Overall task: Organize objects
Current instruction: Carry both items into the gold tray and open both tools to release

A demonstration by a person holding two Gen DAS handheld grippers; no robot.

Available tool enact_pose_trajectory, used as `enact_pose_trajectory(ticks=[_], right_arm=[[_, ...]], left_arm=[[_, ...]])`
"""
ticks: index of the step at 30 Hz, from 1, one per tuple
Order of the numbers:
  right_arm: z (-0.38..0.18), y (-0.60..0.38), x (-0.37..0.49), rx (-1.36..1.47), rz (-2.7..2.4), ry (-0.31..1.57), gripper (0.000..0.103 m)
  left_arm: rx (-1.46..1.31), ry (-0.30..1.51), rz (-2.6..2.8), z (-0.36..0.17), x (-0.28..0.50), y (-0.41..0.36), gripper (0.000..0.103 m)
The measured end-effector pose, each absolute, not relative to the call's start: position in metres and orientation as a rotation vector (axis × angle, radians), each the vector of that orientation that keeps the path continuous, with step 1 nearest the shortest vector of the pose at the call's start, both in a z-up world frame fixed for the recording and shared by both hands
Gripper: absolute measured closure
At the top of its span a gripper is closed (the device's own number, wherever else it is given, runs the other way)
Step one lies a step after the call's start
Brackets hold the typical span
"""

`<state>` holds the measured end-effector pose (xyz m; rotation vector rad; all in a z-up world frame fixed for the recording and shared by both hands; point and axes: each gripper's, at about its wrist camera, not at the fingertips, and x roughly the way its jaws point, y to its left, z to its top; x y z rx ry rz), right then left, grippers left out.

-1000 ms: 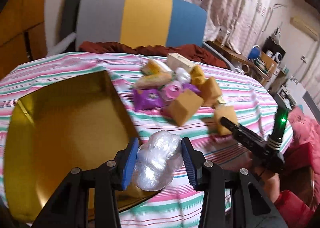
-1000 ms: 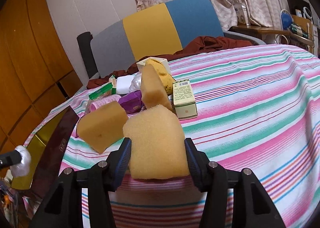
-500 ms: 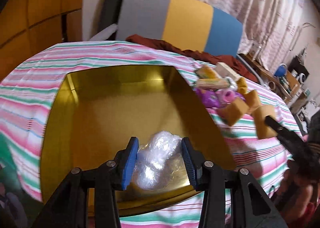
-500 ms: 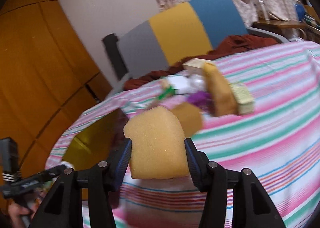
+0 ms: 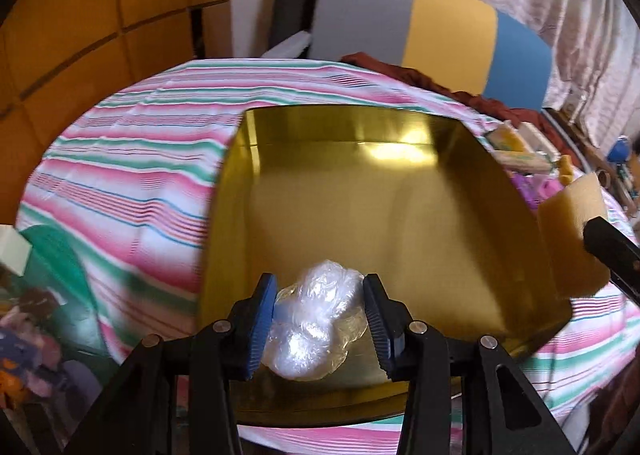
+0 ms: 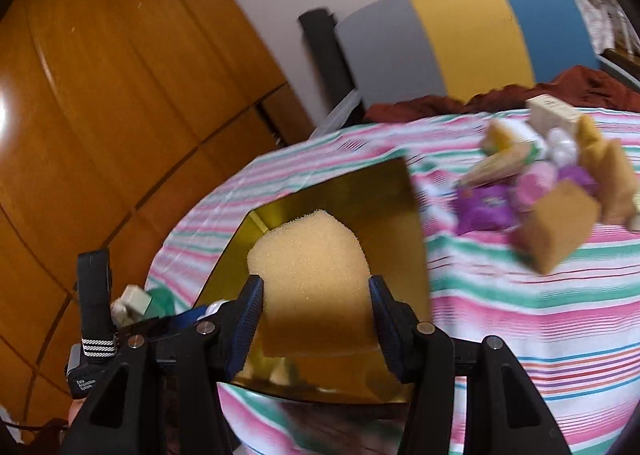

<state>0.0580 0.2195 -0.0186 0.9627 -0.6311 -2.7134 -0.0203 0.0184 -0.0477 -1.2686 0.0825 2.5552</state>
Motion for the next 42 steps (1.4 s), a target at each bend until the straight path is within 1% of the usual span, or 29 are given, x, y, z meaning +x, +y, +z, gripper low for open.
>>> enact_pose_trajectory(ticks=[5,8,9,10,11,12,13,15,18,21,26,30,35,42], right_arm=[[-0.028,0.192,0.043,1.030,-2.664,-0.594,0.049],[-0.035,0.185,0.035,1.080,-2.649,-0.591,0.049],[-0.037,0.185,0.032,1.092,-2.647,-0.594,0.049],[-0.040,0.184,0.030,1.111,-2.641,-0.601,0.049],[-0.043,0.184,0.028,1.126,-2.636,-0.607,0.049],[-0.045,0.184,0.027,1.141,-2.632,-0.614,0.049],[-0.049,0.183,0.024,1.162,-2.621,-0.622,0.049],[-0.053,0.179,0.020,1.196,-2.604,-0.625,0.049],[-0.060,0.170,0.014,1.237,-2.581,-0.608,0.049],[-0.067,0.157,0.007,1.271,-2.546,-0.597,0.048],[-0.074,0.142,-0.001,1.326,-2.498,-0.585,0.043],[-0.069,0.139,0.002,1.306,-2.524,-0.535,0.026],[-0.053,0.149,0.013,1.201,-2.541,-0.567,0.026],[-0.032,0.171,0.029,1.112,-2.659,-0.534,0.026]], left_arm=[[-1.311,0.039,2.562,-0.055,-0.025,0.005,0.057],[-1.314,0.008,2.563,-0.054,-0.027,0.001,0.054],[-1.304,-0.025,2.564,-0.051,-0.026,-0.002,0.050],[-1.298,-0.053,2.568,-0.048,-0.026,-0.005,0.042],[-1.287,-0.090,2.578,-0.044,-0.026,-0.010,0.037],[-1.261,-0.158,2.580,-0.038,-0.025,-0.017,0.033],[-1.246,-0.201,2.601,-0.032,-0.024,-0.023,0.023],[-1.201,-0.257,2.674,-0.020,-0.023,-0.034,0.014],[-1.120,-0.350,2.735,-0.003,-0.020,-0.052,0.011],[-1.085,-0.409,2.774,0.006,-0.021,-0.064,0.005],[-1.088,-0.458,2.785,0.007,-0.020,-0.073,0.005],[-1.097,-0.482,2.779,0.004,-0.017,-0.074,0.005],[-1.123,-0.449,2.772,-0.001,-0.017,-0.067,0.005],[-1.164,-0.373,2.711,-0.011,-0.010,-0.043,0.004]])
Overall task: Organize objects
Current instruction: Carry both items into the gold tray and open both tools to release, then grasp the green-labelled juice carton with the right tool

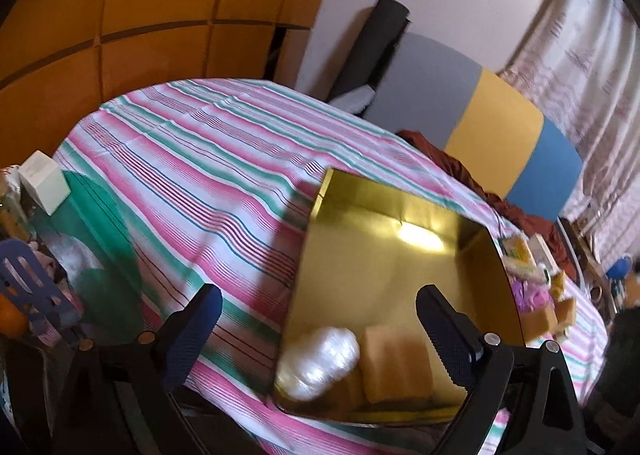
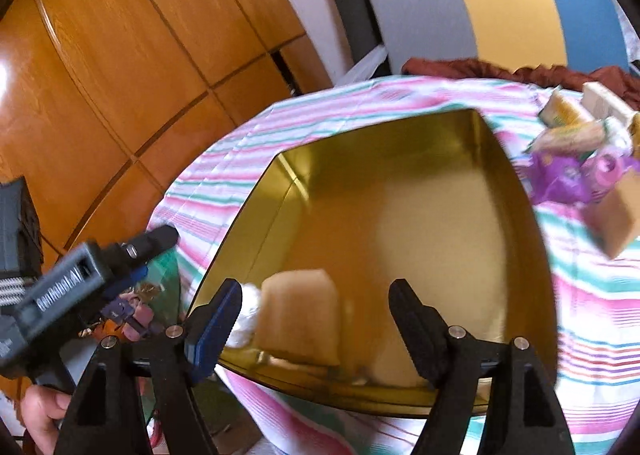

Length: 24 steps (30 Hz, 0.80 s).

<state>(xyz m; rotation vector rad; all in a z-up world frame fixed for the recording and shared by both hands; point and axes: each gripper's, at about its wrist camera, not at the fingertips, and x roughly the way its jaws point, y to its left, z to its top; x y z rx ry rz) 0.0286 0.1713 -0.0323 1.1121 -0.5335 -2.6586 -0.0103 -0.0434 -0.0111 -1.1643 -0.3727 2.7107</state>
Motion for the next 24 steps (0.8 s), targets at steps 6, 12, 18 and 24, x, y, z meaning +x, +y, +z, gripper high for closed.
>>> enact_pose_trajectory(ticks=[6,12,18,24], right_arm=[[-0.023,0.212,0.043,1.073,-2.777,-0.586,0.026],[-0.025,0.262,0.056,1.092,-2.889,-0.695,0.026],[-0.041,0.314,0.078,1.147,-2.965,-0.793,0.026],[-0.059,0.368,0.105,1.214,-3.063,-0.828,0.026]], left_arm=[[-1.193,-0.266,2.626,-0.019,-0.001,-0.007,0.003],[-1.168,-0.171,2.529,-0.015,0.012,0.033,0.001],[-1.132,-0.016,2.414,-0.010,0.031,0.086,0.000],[-1.092,0.102,2.324,-0.005,0.051,0.133,0.000]])
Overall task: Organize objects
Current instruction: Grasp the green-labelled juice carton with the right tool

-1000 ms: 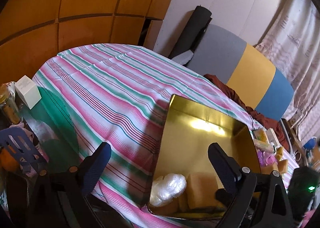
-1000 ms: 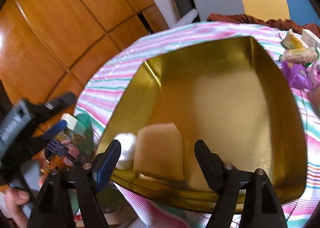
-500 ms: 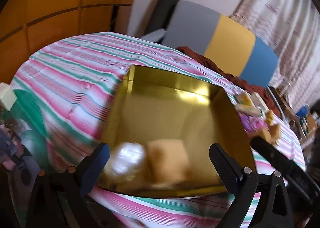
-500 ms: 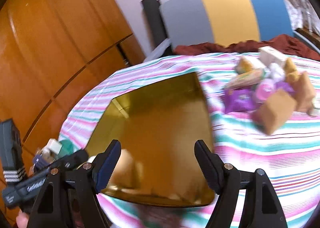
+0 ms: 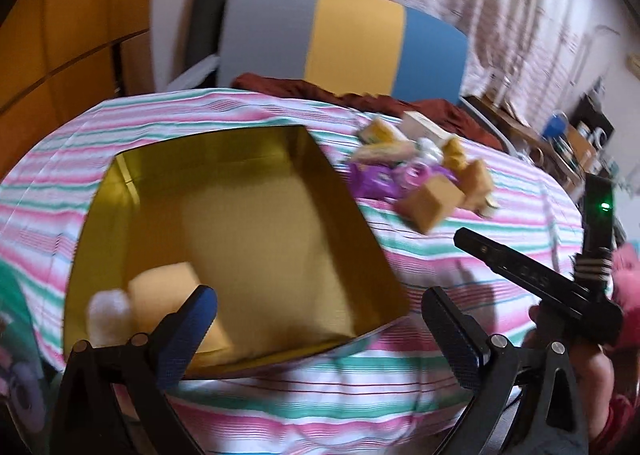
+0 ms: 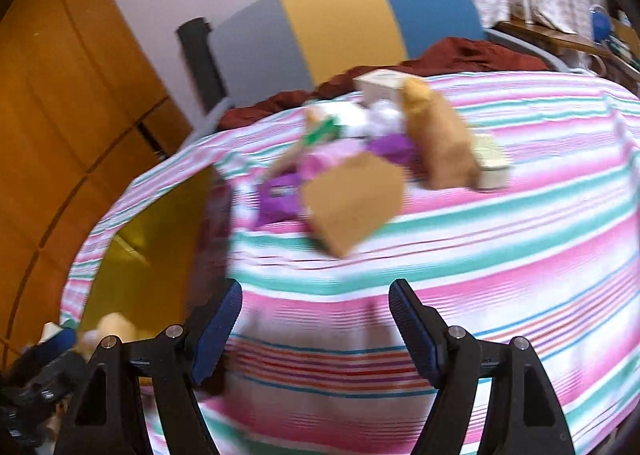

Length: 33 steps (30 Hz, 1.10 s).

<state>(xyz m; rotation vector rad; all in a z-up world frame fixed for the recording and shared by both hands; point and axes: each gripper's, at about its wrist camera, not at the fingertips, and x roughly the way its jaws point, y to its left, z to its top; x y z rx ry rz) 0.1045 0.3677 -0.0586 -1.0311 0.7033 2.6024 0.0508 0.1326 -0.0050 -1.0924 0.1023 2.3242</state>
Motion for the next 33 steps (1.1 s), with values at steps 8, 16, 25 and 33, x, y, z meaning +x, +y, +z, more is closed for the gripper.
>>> enact_pose_trajectory(ticks=[8,16,25,33], right_arm=[[-0.066,0.456,0.119,-0.922,2.411,0.782,0.026],[-0.064,0.508,0.091,-0.900,2.363,0.795,0.030],[-0.086,0.519,0.045,-1.036,2.355,0.713,0.042],[-0.093,0.517,0.054,-1.043,2.356,0.569,0.073]], left_arm=[[-1.087,0.181,2.246,-0.007,0.064,0.174,0.000],[-1.114,0.203,2.191,-0.014,0.073,0.193,0.000],[-1.136,0.234,2.167,-0.017,0.069,0.206,0.000],[-1.131,0.214,2.158,-0.014,0.056,0.231,0.000]])
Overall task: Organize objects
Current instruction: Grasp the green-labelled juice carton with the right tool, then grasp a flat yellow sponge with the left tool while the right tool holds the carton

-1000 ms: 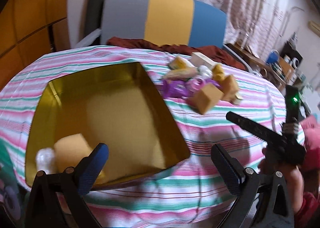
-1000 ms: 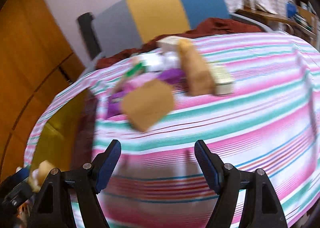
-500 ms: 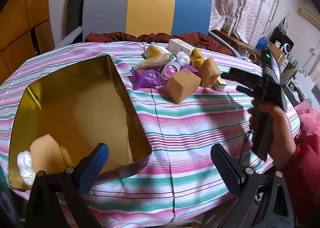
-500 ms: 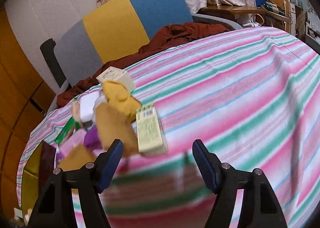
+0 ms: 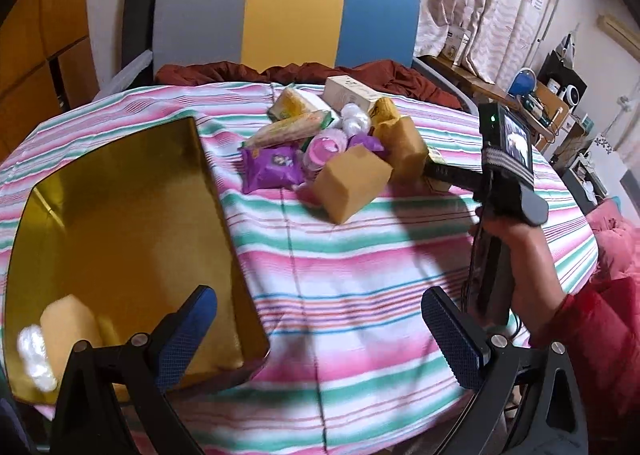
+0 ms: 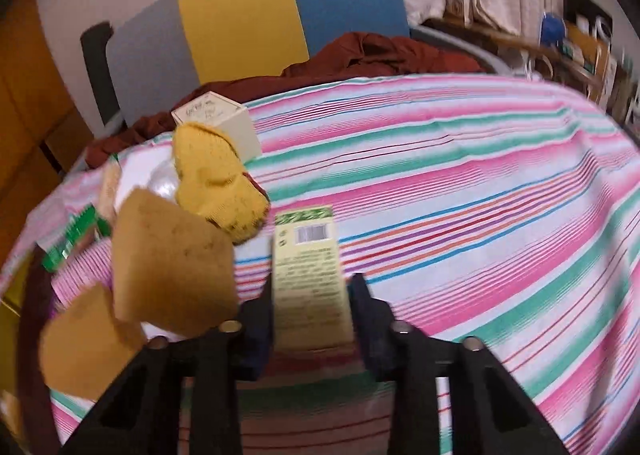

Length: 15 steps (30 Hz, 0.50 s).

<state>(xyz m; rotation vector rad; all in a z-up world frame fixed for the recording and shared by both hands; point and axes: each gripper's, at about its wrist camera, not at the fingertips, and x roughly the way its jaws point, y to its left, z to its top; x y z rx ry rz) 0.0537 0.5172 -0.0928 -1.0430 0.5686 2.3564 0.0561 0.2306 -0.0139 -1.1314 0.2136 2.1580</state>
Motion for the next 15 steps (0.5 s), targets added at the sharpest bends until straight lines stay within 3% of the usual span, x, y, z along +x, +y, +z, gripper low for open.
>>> enact_pose_trajectory(ticks=[15], right_arm=[[-0.095,0.510,0.096,-0.901,2.341,0.641,0.073]], left_arm=[[-1.155,0.340,2.157,-0.029,0.010,0.304,0.000]])
